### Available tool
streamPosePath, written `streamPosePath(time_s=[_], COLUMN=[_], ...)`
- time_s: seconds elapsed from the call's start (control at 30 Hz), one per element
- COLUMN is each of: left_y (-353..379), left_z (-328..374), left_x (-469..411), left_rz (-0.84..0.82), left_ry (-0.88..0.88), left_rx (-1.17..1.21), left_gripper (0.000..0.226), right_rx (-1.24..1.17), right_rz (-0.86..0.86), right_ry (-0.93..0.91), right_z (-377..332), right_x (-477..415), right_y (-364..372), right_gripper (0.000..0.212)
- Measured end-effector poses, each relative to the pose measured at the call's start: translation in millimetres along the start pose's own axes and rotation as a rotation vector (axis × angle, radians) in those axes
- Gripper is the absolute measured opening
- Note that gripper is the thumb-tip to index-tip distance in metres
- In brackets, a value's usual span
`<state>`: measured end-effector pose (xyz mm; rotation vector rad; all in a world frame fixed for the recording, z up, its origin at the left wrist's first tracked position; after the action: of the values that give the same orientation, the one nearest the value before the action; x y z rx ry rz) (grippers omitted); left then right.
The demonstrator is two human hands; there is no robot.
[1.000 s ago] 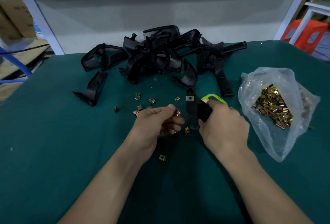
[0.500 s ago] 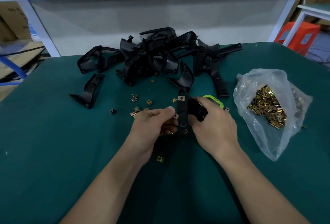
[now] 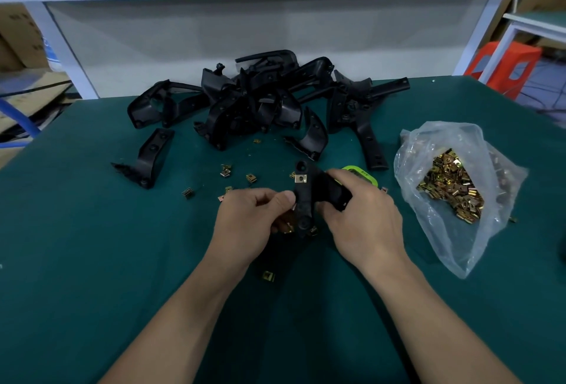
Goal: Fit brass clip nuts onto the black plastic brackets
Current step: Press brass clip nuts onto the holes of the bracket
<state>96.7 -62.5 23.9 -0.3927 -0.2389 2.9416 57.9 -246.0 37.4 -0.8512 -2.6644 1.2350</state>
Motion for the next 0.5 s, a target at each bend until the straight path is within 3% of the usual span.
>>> streamPosePath(time_s=[0.17,0.4,0.5], left_y=[10,6,10], left_z=[-3,7,14], left_x=[6,11,17], left_rz=[0.09,0.108,0.101], left_ry=[-0.062,0.067,0.096], left_rx=[0.104,-0.222,-0.298], left_gripper=[0.032,0.036,0.025], right_rx=[-0.025,0.023,0.075], right_rz=[0.003,0.087,0.089], right_ry=[0.026,0.019,0.037], right_z=[2,-1,-2], right_x=[0,8,9], right_y=[0,-5,-5], right_gripper=[0.045,0.044,0.043])
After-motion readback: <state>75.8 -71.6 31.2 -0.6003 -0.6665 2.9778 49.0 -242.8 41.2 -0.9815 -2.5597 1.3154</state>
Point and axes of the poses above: each hand's wrist, its own x-axis away from the middle knuckle, its own y-axis out of the palm, z = x × y, the point moved 6 cm from there along -x, towards the middle knuckle, and after that the axes turned 14 degrees about y, right-handed, at the moved point
